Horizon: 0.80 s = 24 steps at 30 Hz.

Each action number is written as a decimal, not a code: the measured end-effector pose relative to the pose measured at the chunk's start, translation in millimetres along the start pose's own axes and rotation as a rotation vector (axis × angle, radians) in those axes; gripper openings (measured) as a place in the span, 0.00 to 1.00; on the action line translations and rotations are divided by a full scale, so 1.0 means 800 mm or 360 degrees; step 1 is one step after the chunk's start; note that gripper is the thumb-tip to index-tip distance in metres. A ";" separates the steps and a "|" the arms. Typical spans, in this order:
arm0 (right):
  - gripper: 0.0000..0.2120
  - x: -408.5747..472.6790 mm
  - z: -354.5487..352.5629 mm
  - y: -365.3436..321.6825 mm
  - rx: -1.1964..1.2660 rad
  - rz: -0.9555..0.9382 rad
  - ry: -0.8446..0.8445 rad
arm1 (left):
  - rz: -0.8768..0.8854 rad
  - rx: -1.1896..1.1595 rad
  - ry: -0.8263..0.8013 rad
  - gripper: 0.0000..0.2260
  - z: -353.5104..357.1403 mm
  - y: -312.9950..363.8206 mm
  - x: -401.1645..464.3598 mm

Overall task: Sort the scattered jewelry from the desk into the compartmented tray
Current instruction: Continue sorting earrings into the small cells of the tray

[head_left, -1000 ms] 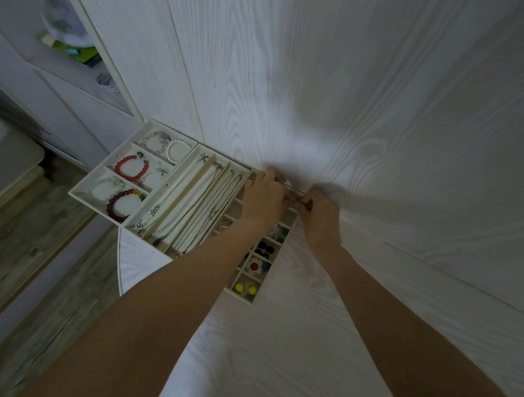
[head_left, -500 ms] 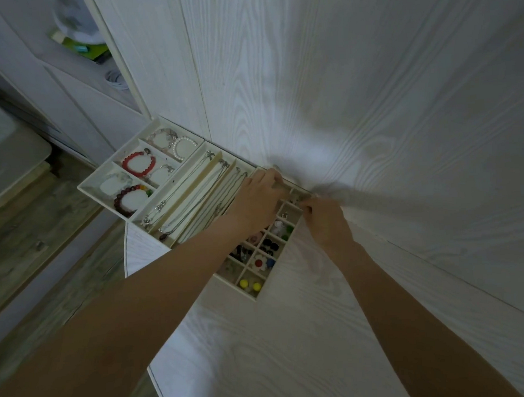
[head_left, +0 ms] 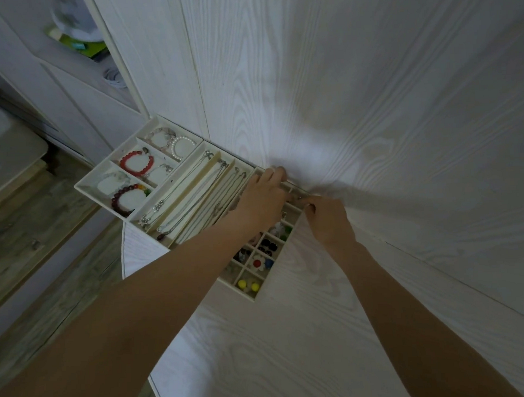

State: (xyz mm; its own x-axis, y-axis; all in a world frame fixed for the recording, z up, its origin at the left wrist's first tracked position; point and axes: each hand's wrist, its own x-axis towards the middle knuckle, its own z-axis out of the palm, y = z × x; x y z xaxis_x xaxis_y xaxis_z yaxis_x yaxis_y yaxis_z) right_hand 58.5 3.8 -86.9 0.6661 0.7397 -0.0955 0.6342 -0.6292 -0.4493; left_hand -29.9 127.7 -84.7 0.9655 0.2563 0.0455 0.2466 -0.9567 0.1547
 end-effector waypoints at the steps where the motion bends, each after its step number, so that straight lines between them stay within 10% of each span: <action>1: 0.13 0.000 0.000 -0.001 0.0029 -0.0035 0.0008 | -0.0008 -0.0054 0.0020 0.14 -0.002 -0.002 -0.001; 24: 0.15 0.009 0.010 0.000 -0.0180 -0.0003 -0.0209 | -0.0083 -0.0060 -0.0154 0.19 -0.014 -0.013 -0.015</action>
State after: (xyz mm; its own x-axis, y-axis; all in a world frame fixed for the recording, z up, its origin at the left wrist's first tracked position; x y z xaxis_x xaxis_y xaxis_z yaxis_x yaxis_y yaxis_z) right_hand 60.1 11.2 -94.4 0.6126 0.7610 -0.2136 0.6804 -0.6452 -0.3476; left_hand -45.2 136.2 -75.7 0.9554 0.2893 -0.0587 0.2952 -0.9360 0.1915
